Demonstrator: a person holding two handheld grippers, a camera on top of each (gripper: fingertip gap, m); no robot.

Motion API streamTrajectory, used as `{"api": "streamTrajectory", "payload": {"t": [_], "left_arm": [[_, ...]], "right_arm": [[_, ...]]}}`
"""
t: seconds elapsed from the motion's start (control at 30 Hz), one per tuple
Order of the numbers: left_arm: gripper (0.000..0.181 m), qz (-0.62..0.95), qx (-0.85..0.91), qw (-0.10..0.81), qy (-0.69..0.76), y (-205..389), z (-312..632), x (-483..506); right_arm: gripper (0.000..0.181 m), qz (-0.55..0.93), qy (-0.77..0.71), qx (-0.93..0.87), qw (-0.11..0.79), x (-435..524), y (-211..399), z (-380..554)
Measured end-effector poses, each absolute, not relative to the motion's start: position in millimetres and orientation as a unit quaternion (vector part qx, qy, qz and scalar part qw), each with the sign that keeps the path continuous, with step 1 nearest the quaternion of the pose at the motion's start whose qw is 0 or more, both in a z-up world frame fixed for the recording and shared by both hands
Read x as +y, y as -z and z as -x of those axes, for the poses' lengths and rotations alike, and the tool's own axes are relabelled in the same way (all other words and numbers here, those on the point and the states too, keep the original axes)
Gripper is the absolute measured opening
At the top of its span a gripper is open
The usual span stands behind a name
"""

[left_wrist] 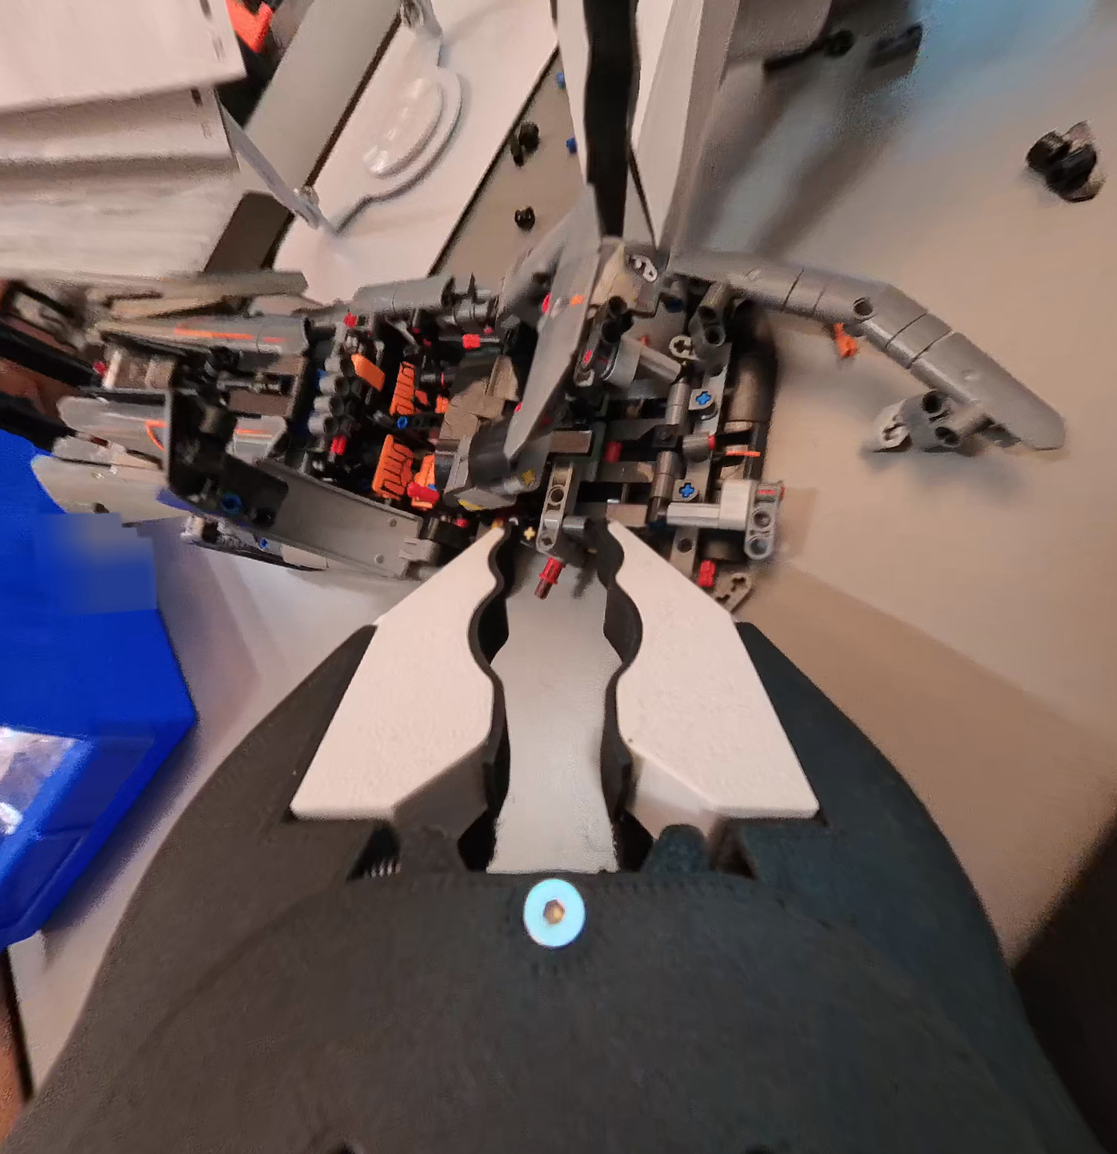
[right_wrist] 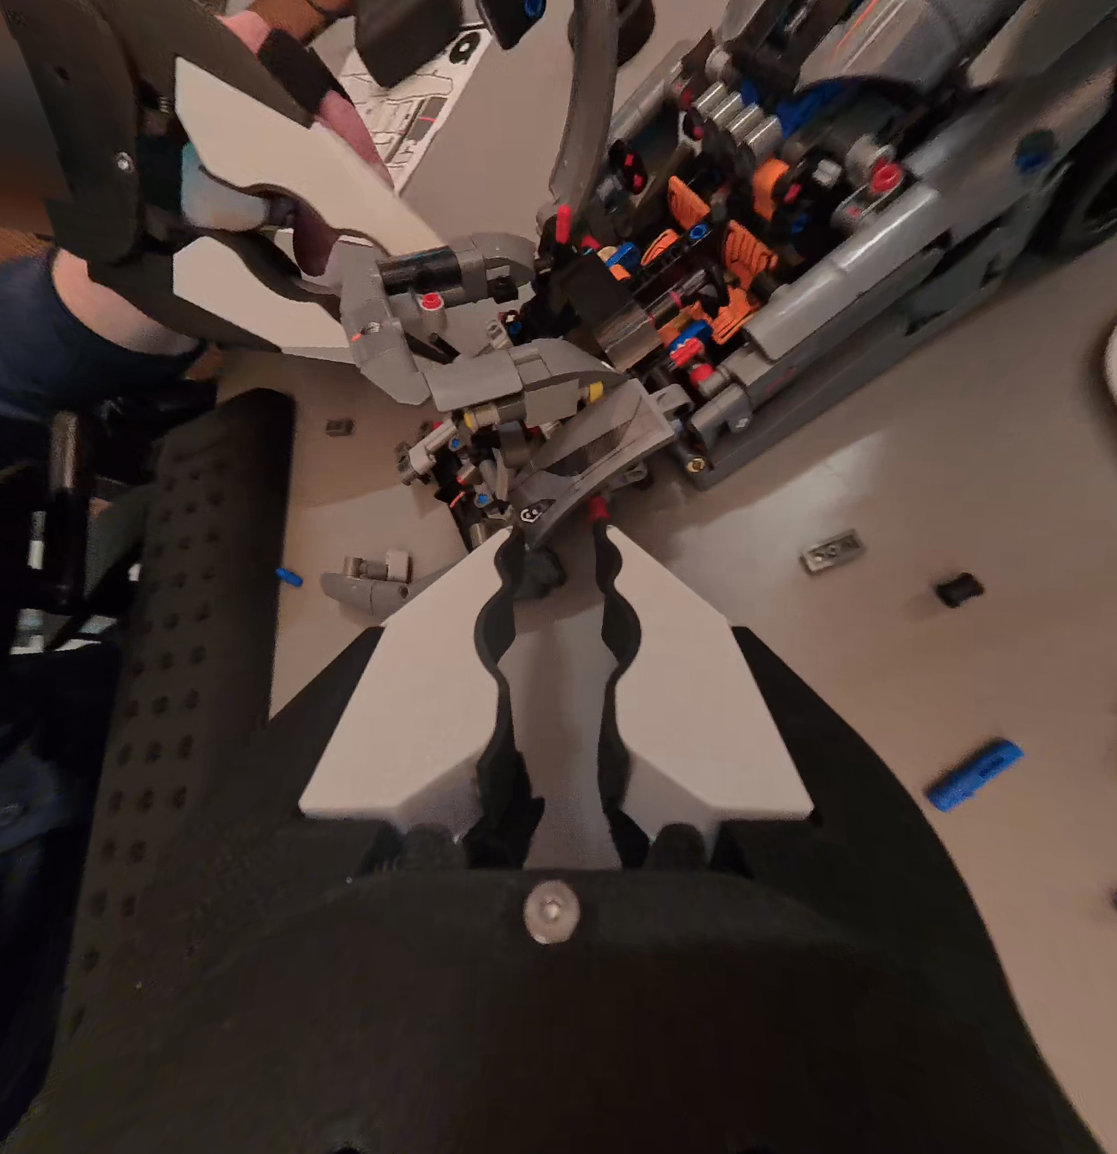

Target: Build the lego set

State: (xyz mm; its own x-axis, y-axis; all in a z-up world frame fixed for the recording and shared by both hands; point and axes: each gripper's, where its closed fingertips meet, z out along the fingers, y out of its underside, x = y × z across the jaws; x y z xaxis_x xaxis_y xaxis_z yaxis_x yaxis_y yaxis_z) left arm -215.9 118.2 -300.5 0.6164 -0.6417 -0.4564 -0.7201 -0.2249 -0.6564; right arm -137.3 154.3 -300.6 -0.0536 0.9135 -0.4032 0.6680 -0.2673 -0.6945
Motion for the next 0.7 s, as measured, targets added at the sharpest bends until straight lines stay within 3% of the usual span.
{"api": "streamTrajectory", "payload": {"t": [0.2,0.47,0.7], "left_arm": [[0.017,0.747,0.493,0.443,-0.038,291,177,102],[0.022,0.722,0.547,0.421,-0.043,303,141,106],[0.013,0.733,0.538,0.412,-0.056,314,147,119]], "right_arm": [[0.008,0.671,-0.454,-0.573,0.123,151,299,142],[0.005,0.667,-0.482,-0.56,0.092,147,298,144],[0.005,0.659,-0.49,-0.565,0.077,139,299,150]]}}
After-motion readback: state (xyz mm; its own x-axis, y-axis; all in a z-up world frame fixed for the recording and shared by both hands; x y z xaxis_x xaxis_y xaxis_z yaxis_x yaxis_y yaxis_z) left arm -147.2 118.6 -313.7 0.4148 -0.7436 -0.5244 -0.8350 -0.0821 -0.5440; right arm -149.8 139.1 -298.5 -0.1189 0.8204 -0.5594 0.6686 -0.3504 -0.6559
